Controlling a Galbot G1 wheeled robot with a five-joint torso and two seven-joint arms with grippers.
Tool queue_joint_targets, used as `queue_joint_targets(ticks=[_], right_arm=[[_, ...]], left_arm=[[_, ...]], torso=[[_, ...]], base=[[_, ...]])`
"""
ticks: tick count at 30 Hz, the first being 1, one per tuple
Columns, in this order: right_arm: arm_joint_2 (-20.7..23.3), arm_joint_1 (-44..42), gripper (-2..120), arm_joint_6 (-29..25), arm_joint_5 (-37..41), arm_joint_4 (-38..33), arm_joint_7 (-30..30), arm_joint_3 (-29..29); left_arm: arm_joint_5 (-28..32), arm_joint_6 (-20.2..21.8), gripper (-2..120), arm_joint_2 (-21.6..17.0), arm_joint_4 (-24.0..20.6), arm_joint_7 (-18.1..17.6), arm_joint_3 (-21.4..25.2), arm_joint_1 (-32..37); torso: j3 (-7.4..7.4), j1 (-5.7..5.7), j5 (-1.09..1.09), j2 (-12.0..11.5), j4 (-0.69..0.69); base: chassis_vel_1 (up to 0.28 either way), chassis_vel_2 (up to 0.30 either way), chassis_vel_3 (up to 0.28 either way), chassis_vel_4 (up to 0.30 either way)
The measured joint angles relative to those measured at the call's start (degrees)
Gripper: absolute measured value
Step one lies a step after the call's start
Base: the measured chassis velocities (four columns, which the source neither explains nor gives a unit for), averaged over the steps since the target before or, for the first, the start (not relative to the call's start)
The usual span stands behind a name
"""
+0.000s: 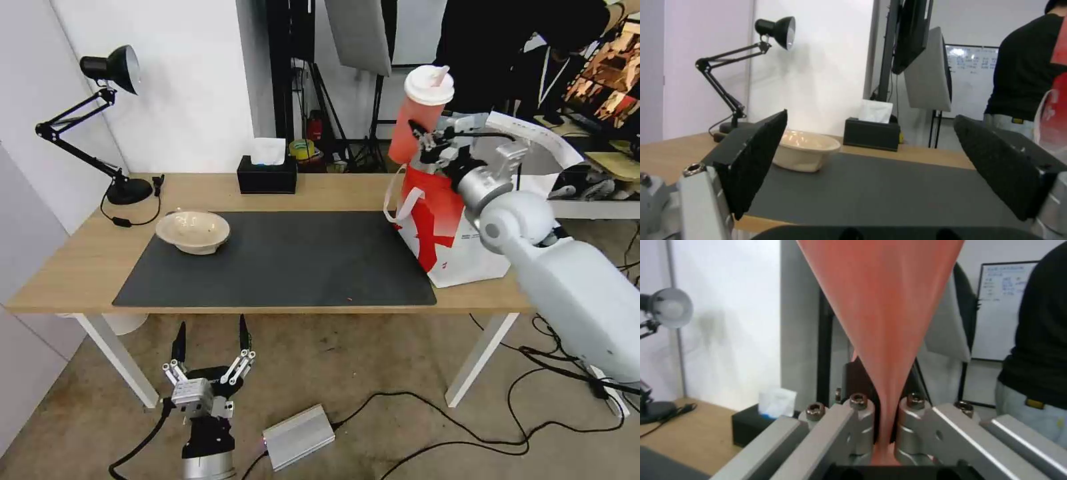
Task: Pick up the trash from the table and place it into the takeout bag.
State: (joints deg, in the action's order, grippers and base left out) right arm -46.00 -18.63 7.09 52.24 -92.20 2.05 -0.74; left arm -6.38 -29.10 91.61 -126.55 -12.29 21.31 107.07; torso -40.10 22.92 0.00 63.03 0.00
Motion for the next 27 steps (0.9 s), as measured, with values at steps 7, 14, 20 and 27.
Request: queue_joint_targets(ticks=[7,14,20,27], right_arm=[[1.24,1.65,2,0.15,1.18,2.12,0.01,0.66],[1.88,2.89,2,0.16,1.49,4.23,-0.02,0.89],[2.31,2.89,2,0.15,1.49,5.56,-0.19,1.23],[2.37,1.65,2,0.05,1.29,6.58,-0.24,2.41]], left_arm=[[0.91,-0.12,100,-0.01,-0.81,-0.05,1.42,0.02],[0.93,-0.16,100,-0.02,-0.61,-0.06,1.03,-0.04],[0.97,-0.16,100,-0.04,-0.28,-0.06,0.79,-0.35],[1.09,-0.16,100,-0.06,-0.09,-0.09,0.84,-0.42]], torso=[[0.0,0.0,0.0,0.0,0.0],[0.0,0.0,0.0,0.0,0.0],[0.0,0.0,0.0,0.0,0.0],[0.0,0.0,0.0,0.0,0.0]], base=[[0.0,0.0,0.0,0.0],[0.0,0.0,0.0,0.0],[0.0,0.0,0.0,0.0],[0.0,0.0,0.0,0.0]])
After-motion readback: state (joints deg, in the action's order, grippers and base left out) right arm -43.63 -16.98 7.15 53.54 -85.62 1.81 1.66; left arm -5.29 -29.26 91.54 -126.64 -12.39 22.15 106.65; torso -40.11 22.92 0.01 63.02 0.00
